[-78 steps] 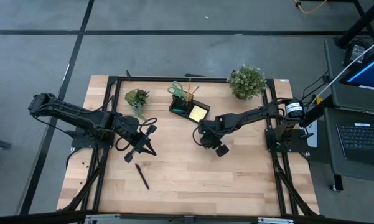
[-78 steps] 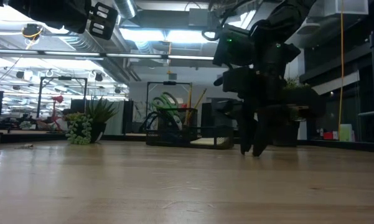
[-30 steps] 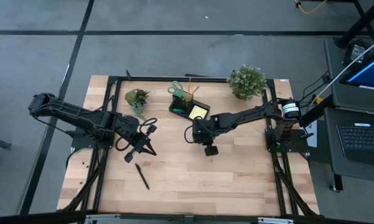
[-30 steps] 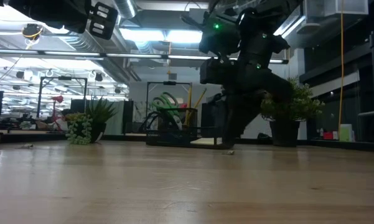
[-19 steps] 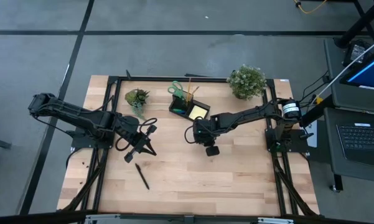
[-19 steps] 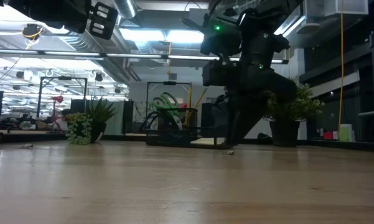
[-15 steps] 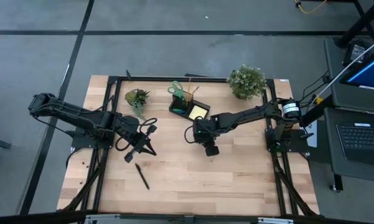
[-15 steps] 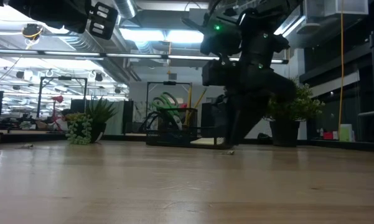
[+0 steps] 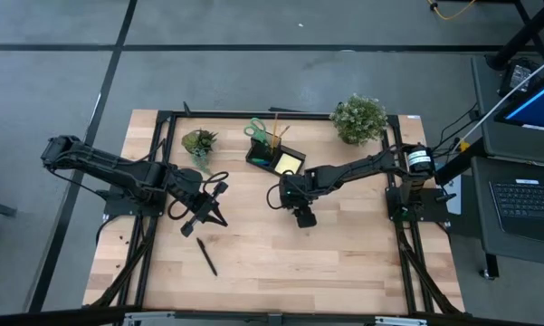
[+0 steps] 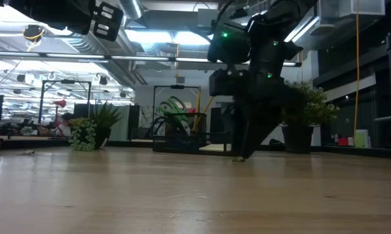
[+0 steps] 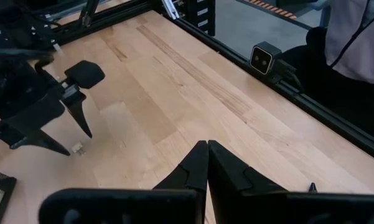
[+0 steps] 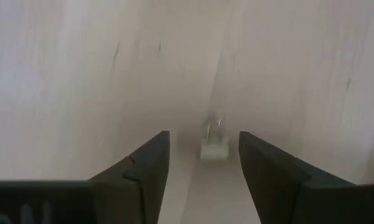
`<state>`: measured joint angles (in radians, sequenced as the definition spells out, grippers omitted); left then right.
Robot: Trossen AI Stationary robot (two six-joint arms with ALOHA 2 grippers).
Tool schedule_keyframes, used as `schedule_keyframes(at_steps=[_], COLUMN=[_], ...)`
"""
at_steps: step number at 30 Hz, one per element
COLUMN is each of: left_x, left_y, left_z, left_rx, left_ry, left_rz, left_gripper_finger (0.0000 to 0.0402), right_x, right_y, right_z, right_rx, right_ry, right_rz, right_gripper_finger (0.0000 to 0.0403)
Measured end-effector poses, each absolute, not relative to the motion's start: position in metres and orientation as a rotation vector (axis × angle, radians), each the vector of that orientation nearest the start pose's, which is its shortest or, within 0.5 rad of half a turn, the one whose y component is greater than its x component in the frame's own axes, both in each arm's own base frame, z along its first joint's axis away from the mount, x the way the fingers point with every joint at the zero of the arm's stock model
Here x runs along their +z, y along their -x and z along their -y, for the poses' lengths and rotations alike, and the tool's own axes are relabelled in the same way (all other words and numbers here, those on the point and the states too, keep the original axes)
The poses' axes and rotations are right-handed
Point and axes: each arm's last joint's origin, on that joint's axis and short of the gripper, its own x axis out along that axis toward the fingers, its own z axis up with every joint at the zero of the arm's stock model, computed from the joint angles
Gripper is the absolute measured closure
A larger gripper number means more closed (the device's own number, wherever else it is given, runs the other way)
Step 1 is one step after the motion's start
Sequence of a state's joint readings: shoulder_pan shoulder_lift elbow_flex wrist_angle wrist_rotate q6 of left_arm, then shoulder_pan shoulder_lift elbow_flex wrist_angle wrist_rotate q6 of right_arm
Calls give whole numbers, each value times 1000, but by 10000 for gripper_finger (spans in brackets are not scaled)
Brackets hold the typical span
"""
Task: Pick and place office supplies into organizer
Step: Put the right binder clip into the desk organizer
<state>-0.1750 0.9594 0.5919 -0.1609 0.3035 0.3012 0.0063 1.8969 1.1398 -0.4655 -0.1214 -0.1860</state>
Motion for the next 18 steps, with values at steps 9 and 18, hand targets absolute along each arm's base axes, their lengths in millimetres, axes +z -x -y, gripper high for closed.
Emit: schedule_keyframes(at_steps=[9,18], left_x=[239,239], left_y=[-196,-196], left_z=[44,44], left_rx=[-543,-543], left_ry=[-252,-252], left_rz=[-459,-458], left_gripper_finger=[400,399], right_x=[130,128], right_y=[-358,-355], right_z=[-4,-2], right_rx=[171,171], right_ry=[79,59], right_rz=[-1245,-1282], right_gripper_finger=[210,210])
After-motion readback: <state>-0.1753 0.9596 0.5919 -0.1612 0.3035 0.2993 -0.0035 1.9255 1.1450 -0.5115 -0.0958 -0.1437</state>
